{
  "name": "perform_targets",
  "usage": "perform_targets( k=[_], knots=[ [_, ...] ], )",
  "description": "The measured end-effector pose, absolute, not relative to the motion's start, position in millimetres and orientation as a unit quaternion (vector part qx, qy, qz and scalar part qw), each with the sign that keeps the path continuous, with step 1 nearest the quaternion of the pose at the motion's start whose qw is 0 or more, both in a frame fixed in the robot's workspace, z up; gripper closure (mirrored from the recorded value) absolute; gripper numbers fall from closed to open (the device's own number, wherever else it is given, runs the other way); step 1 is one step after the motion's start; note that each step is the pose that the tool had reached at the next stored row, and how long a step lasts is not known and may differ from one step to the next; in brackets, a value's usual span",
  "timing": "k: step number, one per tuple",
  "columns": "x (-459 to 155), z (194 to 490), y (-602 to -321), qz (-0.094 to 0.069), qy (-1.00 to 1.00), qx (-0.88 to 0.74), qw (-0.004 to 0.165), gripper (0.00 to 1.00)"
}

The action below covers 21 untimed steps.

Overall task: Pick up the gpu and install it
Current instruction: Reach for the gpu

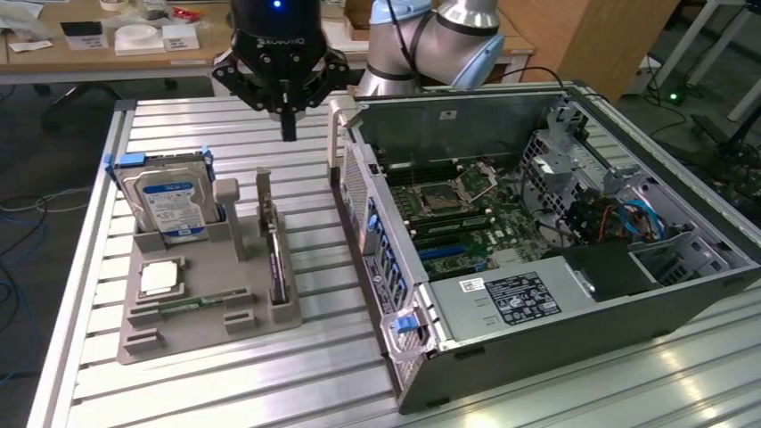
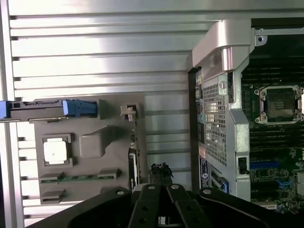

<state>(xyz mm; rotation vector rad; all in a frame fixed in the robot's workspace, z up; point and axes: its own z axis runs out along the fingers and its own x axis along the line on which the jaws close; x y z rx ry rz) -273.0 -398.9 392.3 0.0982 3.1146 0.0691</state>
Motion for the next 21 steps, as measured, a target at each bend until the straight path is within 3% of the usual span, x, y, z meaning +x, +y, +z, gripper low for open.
perform_targets(
  k=[21],
  knots=[
    [-317, 392, -399, 0.022, 0.999, 0.032, 0.012, 0.89]
  ],
)
